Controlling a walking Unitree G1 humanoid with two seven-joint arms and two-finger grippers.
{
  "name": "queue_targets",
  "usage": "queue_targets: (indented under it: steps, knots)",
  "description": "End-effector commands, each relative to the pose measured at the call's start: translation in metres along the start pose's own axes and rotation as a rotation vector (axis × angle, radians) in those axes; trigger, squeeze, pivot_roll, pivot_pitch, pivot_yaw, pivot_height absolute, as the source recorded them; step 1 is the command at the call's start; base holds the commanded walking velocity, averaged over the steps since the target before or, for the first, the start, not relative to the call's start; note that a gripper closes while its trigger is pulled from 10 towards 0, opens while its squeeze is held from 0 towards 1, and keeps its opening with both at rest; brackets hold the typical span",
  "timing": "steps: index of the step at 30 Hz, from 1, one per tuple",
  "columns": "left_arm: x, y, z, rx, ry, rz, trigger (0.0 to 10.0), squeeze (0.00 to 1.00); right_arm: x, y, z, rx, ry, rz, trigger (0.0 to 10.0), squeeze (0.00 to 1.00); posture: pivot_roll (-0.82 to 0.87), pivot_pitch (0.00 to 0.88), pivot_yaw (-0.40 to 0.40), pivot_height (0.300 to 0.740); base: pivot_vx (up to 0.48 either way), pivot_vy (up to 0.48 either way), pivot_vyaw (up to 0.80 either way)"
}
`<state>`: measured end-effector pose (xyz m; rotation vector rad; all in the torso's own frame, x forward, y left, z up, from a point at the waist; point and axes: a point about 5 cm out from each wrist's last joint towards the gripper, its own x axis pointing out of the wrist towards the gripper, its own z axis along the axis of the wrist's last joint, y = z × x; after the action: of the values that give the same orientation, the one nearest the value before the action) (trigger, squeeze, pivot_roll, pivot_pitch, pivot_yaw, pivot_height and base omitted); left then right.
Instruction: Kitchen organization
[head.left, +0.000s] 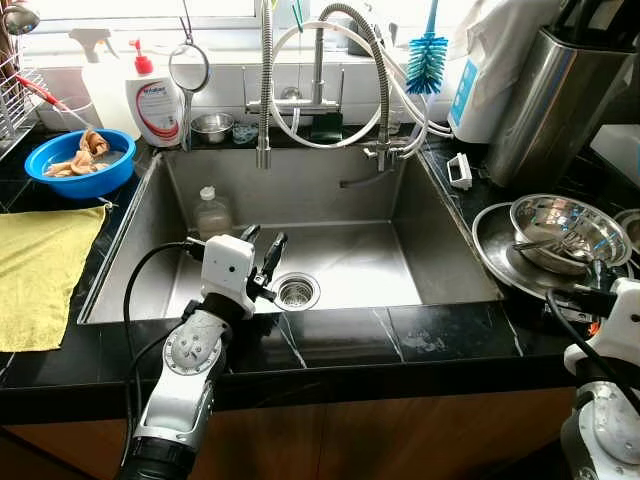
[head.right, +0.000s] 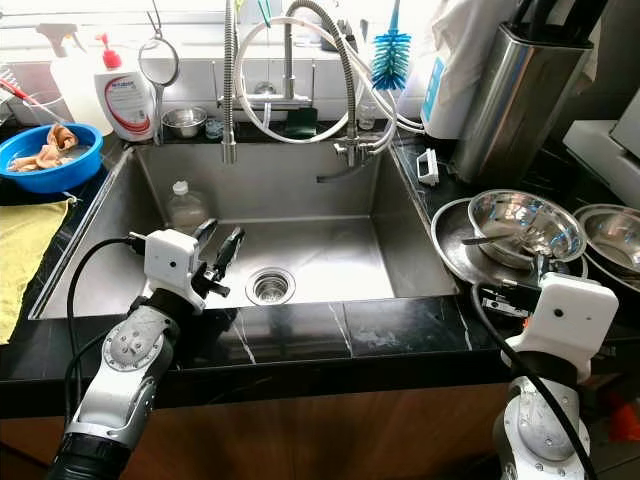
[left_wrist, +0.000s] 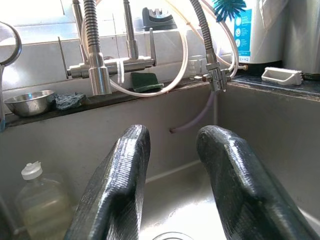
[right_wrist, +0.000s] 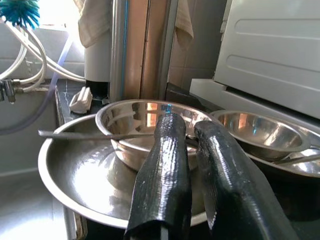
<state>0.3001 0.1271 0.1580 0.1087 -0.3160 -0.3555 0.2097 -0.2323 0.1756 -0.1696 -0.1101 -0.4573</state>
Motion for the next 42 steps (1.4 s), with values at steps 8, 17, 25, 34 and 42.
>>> queue_targets:
  steps: [8,17,25,34,42]
  knots:
    - [0.002,-0.001,0.0,0.011,-0.006,-0.013,10.0,0.0,0.005,-0.003,0.028,0.06,-0.092,-0.022,10.0,0.0,0.0,0.0,-0.032,0.719,0.0,0.0,0.0]
    - [0.003,-0.002,0.0,0.008,-0.004,-0.014,10.0,0.0,0.009,-0.004,0.038,0.063,-0.124,-0.021,10.0,0.0,-0.01,0.0,-0.032,0.719,0.0,0.0,0.0]
    - [0.003,-0.001,-0.001,0.009,-0.001,-0.014,10.0,0.0,0.009,-0.005,0.04,0.06,-0.126,-0.025,10.0,0.0,-0.01,0.0,-0.028,0.719,0.0,0.0,0.0]
    - [0.005,-0.002,-0.001,0.004,0.001,-0.024,10.0,0.0,0.008,-0.012,0.047,0.048,-0.138,-0.051,10.0,0.0,-0.03,0.0,-0.02,0.719,0.0,0.0,0.0]
    - [0.012,-0.003,0.002,-0.011,-0.011,-0.018,10.0,0.0,0.014,-0.007,0.054,0.078,-0.164,-0.03,10.0,0.0,-0.02,0.0,-0.02,0.719,0.0,0.0,0.0]
